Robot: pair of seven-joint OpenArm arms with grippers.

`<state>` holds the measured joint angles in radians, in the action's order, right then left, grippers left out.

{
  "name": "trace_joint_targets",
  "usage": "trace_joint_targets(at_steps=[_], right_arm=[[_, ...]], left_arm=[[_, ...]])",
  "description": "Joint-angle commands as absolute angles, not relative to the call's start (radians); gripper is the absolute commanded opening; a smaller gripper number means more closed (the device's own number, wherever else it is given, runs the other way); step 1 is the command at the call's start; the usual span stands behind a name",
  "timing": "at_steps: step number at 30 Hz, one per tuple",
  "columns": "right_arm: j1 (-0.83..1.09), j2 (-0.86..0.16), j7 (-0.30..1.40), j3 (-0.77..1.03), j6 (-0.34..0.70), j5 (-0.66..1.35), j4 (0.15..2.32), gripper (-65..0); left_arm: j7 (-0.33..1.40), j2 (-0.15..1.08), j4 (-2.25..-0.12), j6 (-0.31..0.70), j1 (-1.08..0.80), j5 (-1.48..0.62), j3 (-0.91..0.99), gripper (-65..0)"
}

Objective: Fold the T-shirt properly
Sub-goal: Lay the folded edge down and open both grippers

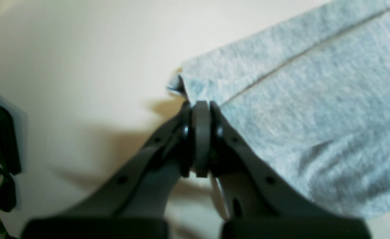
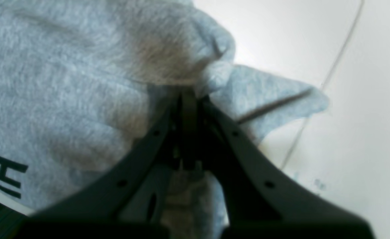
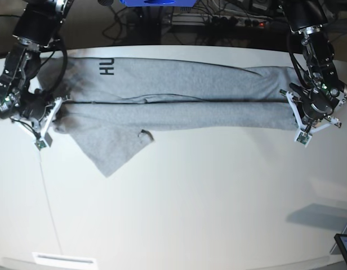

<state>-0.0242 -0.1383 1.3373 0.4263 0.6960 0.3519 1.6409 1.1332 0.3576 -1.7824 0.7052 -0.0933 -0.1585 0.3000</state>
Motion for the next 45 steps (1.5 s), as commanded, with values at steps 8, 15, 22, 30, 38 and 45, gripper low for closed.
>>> trace_joint_targets(at_steps=[8,15,22,30,38,45], right_arm=[[-0.033,-0.148,1.326,0.432,0.698,0.355,1.653,-65.0],[-0.033,-0.148,1.326,0.432,0.698,0.355,1.653,-65.0],[-0.031,-0.148,1.326,0.432,0.698,0.352,1.653,-64.7],[-0.033,-0.148,1.328,0.433,0.698,0.351,1.653,-58.0],[-0.033,-0.14,1.33,0.588,0.698,0.354,1.661,-29.3],[-0.035,-0.16,1.328,0.61,0.698,0.349,1.661,-28.1]], left_arm=[[1.129,0.38,-1.787,0.698,-0.124,-0.139,0.249,-65.0],[1.127,0.384,-1.787,0.698,-0.131,-0.137,0.249,-65.0],[1.129,0.394,-1.787,0.698,-0.142,-0.137,0.249,-64.5],[1.133,0.412,-1.791,0.698,-0.148,-0.137,0.252,-35.9],[1.129,0.426,-1.791,0.698,-0.14,-0.137,0.257,-27.4],[1.13,0.438,-1.794,0.698,-0.113,-0.137,0.351,-27.2]])
